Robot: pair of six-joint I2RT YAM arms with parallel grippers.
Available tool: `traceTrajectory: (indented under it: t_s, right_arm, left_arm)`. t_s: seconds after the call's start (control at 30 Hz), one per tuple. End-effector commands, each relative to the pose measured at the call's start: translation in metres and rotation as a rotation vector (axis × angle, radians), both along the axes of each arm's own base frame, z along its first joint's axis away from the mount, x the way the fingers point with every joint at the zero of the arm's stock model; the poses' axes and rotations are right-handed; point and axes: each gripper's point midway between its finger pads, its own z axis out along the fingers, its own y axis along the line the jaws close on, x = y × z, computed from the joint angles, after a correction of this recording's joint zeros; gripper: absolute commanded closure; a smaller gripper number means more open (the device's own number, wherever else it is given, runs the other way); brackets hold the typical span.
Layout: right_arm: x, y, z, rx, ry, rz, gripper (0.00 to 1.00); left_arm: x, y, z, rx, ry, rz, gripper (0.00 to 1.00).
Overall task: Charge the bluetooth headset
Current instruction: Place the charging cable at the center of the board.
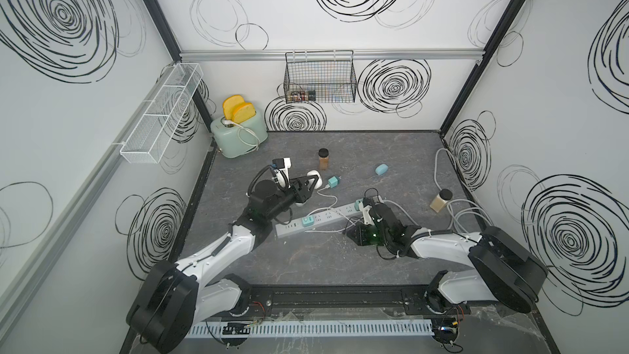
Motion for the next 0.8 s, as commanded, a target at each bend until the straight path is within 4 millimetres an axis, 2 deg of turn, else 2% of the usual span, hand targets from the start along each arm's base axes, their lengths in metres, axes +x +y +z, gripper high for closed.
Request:
traceTrajectory:
  t_s: [0.0,0.5,0.77]
  right_arm:
    - [0.004,0.002,0.013,0.027,-0.122,0.034,0.78]
    - [-0.003,0.011,0.027,0.103,-0.333,0.172,0.7]
    - [0.0,0.014,0.016,0.095,-0.317,0.185,0.71]
  left_arm:
    - [-0.002,-0.004,0.015,-0.023,-0.056,-0.019,0.68]
    - [-0.006,-0.007,0.014,-0.022,-0.07,-0.032,0.68]
    - [-0.007,-0.006,0.014,-0.022,-0.073,-0.033,0.68]
